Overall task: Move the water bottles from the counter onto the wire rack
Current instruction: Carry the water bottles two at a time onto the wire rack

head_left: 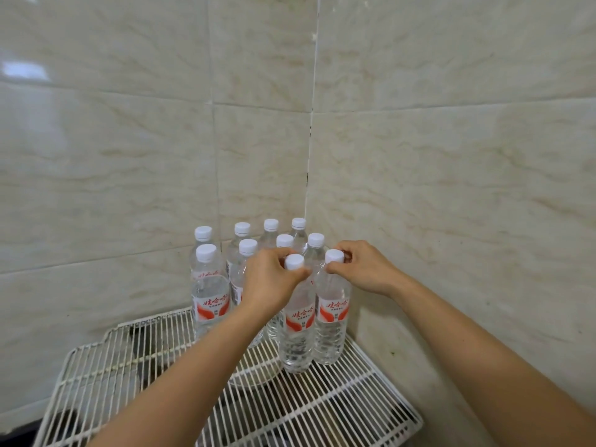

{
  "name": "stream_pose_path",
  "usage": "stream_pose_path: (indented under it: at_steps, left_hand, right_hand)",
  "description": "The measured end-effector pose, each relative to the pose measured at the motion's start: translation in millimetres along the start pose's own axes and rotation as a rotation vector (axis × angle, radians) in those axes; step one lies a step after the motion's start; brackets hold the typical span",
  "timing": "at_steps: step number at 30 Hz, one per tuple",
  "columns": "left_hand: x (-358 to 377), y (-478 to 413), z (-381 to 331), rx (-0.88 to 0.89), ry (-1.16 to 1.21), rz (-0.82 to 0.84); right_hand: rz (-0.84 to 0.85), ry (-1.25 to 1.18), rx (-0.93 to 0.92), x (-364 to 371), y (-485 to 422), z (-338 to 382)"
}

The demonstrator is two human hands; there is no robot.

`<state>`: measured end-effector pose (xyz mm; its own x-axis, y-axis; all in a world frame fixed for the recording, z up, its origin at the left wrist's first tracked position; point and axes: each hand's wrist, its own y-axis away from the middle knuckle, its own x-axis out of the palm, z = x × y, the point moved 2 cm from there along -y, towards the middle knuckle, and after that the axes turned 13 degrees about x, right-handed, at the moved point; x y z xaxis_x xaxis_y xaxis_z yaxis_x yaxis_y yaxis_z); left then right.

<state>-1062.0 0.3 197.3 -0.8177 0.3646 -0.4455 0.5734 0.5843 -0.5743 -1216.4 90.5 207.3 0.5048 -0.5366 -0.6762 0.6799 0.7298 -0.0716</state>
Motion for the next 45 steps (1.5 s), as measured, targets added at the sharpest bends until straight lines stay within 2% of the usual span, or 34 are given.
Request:
stream_pose_path:
  at_steps: [9,13,17,21,27,30,36,45]
  left_hand:
    - [-1,15,-4,-0.021,-0.04,0.012]
    - [-17,39,-10,-0.077,-0.091,0.013]
    - [-46,81,-12,-0.148,-0.137,0.005]
    - [-84,136,-9,-0.225,-0.216,-0.055]
    - [-161,239,5,-0.392,-0.309,-0.136]
    - [-191,279,12,-0.434,-0.34,-0.12]
    - [-304,392,32,-0.598,-0.568,-0.262]
    - [-503,585,62,-0.851,-0.733,-0.312]
  right_hand:
    - [-0.117,0.042,-0.032,7,17,-2]
    - [-0.216,0.203,-0.023,7,42,-1]
    - [-0.249,0.105,-0.087,18,80,17]
    - [-0.18,0.052,-0.17,55,124,41]
    - [0.1,0.092,-0.292,154,195,68]
    - [0.196,0.146,-0.326,195,223,79]
    - [0.403,0.229,-0.477,300,316,148]
    - [0.622,0.269,-0.598,477,476,276]
